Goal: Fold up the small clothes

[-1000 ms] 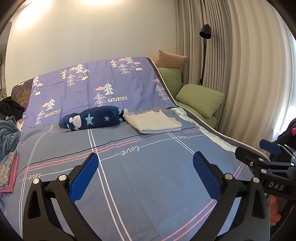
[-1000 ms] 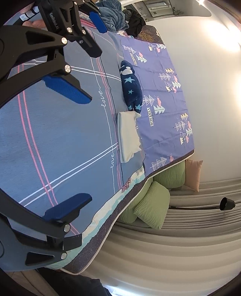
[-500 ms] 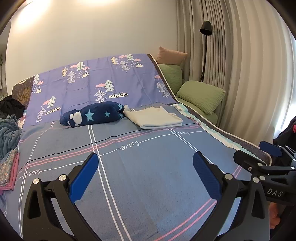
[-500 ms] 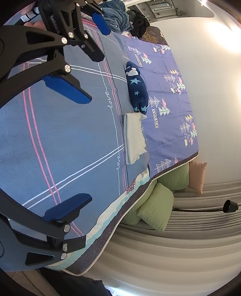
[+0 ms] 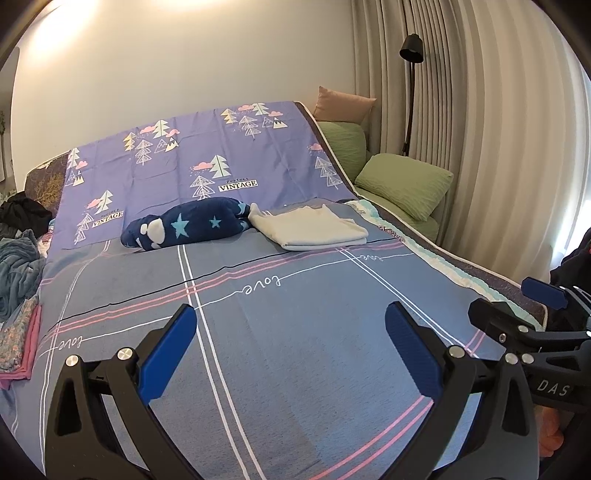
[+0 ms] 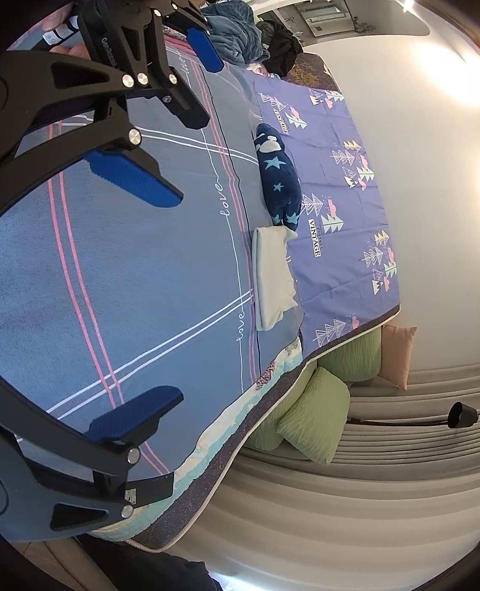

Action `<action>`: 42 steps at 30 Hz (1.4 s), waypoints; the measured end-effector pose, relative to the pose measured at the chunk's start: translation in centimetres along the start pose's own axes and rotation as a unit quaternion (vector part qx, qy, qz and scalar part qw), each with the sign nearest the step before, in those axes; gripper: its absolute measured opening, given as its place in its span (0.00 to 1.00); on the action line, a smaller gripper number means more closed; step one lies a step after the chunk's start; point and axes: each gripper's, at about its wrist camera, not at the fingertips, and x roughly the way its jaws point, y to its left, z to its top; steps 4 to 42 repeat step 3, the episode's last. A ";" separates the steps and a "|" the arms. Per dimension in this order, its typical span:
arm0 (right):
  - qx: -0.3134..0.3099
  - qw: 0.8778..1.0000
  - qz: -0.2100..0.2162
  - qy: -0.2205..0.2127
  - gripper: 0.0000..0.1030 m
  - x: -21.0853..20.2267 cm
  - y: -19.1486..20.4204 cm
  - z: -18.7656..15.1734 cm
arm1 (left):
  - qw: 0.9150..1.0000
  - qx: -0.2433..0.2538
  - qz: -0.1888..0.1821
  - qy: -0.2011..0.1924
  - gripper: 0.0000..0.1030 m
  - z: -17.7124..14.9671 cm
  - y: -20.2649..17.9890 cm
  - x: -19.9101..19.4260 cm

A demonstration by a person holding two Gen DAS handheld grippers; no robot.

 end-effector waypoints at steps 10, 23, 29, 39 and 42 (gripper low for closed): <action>0.000 1.000 0.000 0.002 0.96 0.0 0.0 0.0 | 1.000 0.000 0.002 0.003 0.99 0.0 0.0 0.1; 0.000 1.000 0.000 0.002 0.96 0.0 0.0 0.0 | 1.000 0.000 0.002 0.003 0.99 0.0 0.0 0.1; 0.000 1.000 0.000 0.002 0.96 0.0 0.0 0.0 | 1.000 0.000 0.002 0.003 0.99 0.0 0.0 0.1; 0.000 1.000 0.000 0.002 0.96 0.0 0.0 0.0 | 1.000 0.000 0.002 0.003 0.99 0.0 0.0 0.1; 0.000 1.000 0.000 0.002 0.96 0.0 0.0 0.0 | 1.000 0.000 0.002 0.003 0.99 0.0 0.0 0.1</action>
